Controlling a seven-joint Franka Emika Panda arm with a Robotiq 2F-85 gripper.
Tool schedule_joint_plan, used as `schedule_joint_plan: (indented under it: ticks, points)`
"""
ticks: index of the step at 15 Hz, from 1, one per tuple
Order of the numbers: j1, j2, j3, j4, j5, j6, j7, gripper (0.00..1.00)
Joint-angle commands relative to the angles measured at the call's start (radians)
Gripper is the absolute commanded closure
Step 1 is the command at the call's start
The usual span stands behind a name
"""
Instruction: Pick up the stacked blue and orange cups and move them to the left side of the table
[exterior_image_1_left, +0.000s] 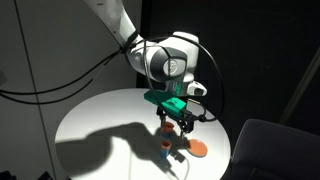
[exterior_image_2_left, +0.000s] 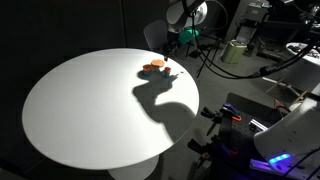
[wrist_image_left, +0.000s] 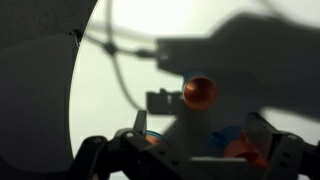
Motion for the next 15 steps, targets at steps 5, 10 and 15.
schedule_joint_plan:
  ticks: [5, 10, 15]
  points:
    - [-0.042, 0.103, 0.025, 0.037, 0.014, 0.022, -0.024, 0.00]
    - [-0.061, 0.130, 0.035, 0.029, 0.016, 0.041, -0.032, 0.00]
    - [-0.053, 0.128, 0.043, 0.026, 0.006, 0.046, -0.028, 0.00]
